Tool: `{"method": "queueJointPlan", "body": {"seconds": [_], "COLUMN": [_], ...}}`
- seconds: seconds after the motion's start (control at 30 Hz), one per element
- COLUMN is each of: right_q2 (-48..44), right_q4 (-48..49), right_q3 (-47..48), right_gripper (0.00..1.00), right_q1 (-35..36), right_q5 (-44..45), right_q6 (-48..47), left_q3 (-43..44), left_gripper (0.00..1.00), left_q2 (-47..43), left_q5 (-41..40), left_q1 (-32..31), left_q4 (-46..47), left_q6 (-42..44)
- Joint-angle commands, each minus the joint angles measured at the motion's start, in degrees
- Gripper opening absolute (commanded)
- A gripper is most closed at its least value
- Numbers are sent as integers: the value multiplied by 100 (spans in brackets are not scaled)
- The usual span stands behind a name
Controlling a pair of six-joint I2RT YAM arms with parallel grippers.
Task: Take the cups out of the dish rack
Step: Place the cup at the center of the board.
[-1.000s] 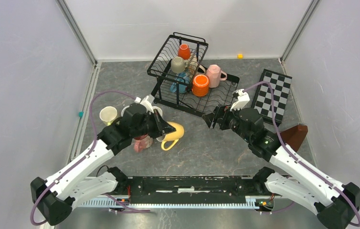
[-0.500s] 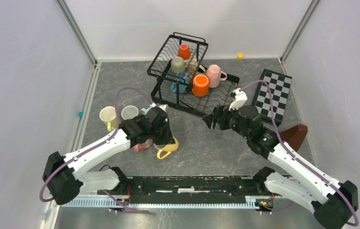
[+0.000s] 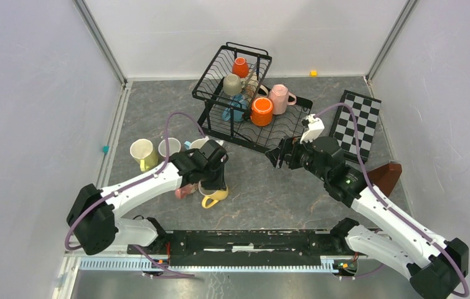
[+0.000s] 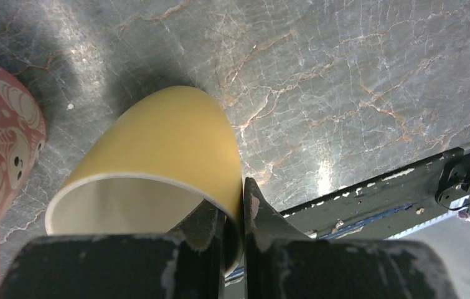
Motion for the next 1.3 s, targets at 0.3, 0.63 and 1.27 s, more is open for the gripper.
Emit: {"method": "queueJointPlan", "body": {"seconds": [0.3, 0.63, 1.27], "right_q2": [-287, -411, -448], "right_q4": [84, 134, 122], "right_q3": [110, 6, -57], "right_gripper": [98, 98, 98], "right_q1": [-29, -24, -23], "right_q5": [104, 157, 193], "right_q6": [-103, -72, -105], "left_q3": [1030, 1564, 1671], "left_gripper": [2, 2, 12], "left_q2": [467, 967, 1428], "left_q5": [-745, -1215, -1183], "left_q1": [-10, -6, -11], "left_q4": [-569, -1127, -1087], "left_q6": [959, 1511, 1730]}}
